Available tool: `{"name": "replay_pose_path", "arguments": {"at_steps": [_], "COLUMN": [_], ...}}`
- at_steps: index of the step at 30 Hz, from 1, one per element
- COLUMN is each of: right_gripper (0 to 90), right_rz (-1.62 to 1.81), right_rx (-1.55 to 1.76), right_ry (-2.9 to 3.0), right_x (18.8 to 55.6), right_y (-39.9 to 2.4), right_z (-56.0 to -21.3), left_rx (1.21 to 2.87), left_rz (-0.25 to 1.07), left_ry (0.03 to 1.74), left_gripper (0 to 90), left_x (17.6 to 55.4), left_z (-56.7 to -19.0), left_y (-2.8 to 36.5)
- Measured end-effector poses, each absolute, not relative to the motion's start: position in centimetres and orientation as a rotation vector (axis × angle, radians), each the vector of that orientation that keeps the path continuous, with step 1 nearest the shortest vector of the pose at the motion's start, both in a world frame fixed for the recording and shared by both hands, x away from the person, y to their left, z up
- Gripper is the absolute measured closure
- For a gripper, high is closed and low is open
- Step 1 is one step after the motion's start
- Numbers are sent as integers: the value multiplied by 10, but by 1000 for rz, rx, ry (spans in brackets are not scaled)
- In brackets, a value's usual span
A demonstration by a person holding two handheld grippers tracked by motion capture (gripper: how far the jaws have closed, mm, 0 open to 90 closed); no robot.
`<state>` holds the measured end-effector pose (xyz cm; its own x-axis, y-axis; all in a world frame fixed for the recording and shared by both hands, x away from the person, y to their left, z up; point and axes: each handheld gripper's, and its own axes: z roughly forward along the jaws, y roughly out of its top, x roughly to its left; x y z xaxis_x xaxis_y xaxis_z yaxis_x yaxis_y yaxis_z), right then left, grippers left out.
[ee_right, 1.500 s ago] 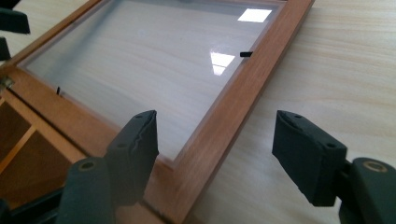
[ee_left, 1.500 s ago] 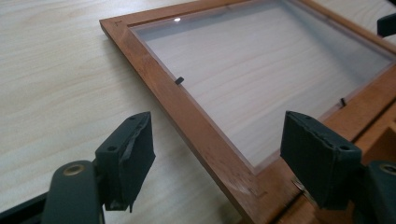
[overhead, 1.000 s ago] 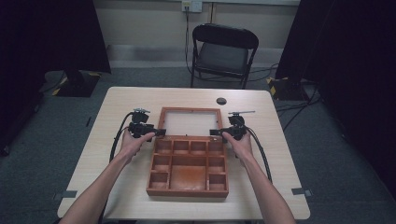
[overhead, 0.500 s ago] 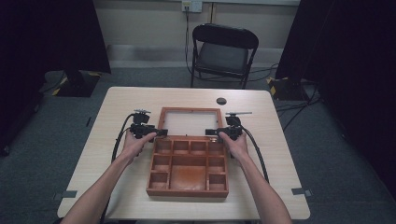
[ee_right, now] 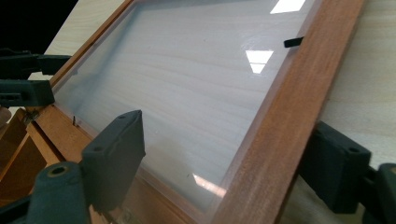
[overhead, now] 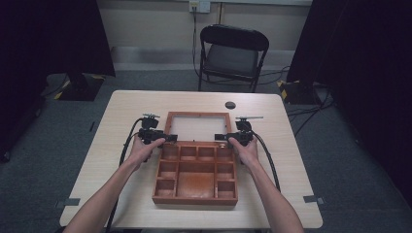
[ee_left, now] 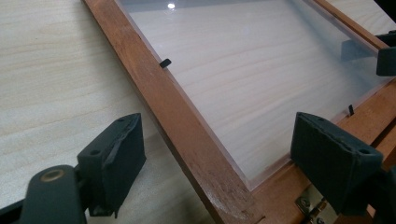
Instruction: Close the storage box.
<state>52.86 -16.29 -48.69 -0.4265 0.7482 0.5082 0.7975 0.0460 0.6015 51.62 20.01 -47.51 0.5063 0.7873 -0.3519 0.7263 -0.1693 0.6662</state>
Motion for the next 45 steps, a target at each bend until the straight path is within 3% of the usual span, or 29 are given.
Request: {"name": "replay_pose_path", "arguments": {"at_steps": [10, 24, 45], "right_gripper": [283, 288, 410], "right_rz": [-1376, -1397, -1516], "right_rx": [-1684, -1686, -1669], "right_ry": [-2225, -2251, -2348], "right_x": [527, 526, 516], "right_y": [-168, -167, -170], "right_z": [-484, -482, -465], "left_rx": [1907, 1879, 1911], "left_rz": [56, -36, 74], "left_ry": [1272, 1266, 1187], "left_gripper": [166, 176, 272], "left_x": [518, 523, 516], "left_z": [-476, -479, -464], "left_y": [201, 200, 197]}}
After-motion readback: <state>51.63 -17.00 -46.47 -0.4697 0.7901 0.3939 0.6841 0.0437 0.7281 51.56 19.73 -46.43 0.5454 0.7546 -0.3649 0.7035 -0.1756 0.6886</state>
